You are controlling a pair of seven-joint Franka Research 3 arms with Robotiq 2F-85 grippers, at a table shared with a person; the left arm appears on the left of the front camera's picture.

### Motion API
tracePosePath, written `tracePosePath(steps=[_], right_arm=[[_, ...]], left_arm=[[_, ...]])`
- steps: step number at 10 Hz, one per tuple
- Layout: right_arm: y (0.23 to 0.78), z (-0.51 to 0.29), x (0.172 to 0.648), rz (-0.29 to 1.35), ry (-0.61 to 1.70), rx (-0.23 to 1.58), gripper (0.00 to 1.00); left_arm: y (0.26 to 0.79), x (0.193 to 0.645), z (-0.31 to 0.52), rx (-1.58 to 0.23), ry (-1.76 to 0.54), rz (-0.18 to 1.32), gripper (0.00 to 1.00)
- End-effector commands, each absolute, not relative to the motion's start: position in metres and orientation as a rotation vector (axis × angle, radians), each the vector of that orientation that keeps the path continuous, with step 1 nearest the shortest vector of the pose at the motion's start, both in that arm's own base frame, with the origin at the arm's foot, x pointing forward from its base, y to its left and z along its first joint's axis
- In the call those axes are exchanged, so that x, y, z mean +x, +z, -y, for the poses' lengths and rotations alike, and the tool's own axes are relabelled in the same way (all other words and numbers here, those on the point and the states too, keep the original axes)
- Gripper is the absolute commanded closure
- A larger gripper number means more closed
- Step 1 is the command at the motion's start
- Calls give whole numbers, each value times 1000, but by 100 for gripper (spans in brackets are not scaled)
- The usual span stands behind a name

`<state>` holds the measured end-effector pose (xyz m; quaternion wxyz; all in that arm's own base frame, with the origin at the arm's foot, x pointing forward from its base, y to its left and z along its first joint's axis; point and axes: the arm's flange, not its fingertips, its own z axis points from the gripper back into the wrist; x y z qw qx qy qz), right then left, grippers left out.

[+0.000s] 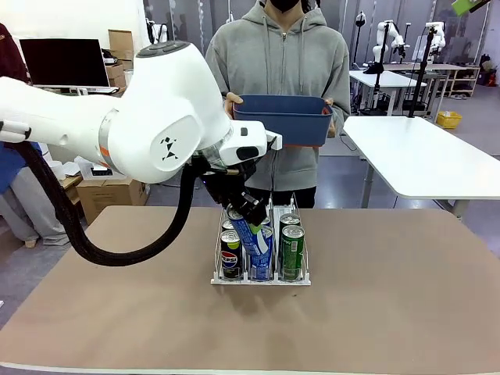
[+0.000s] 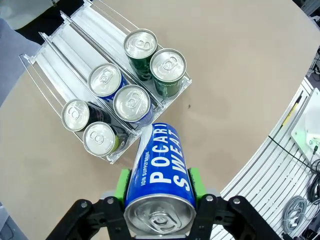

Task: Fill the beverage cans into the dispenser.
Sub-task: Place the picked Ionic drink in the line of the Automatic Can Dispenser with the same cans.

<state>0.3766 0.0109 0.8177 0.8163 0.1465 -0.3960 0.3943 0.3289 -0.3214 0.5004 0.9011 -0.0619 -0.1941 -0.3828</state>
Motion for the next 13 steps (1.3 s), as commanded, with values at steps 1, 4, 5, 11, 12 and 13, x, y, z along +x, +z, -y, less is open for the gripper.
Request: tracePosePath(steps=[1,4,5,11,12,13], right_arm=[[816,-11,375,842,842,316,0],[816,-11,375,842,842,316,0],[816,-11,375,842,842,316,0],[816,-11,375,842,842,316,0],[816,-11,375,842,842,316,0],[816,-11,375,842,842,316,0]], left_arm=[[498,335,333,-101,-794,393,43],[489,343,340,-87,-803,355,43],[483,348,344,-90,-794,347,43],[460,384,353,-60,-806,367,43],[459,392,352,-57,-806,362,43],[458,399,352,-46,-804,370,43]])
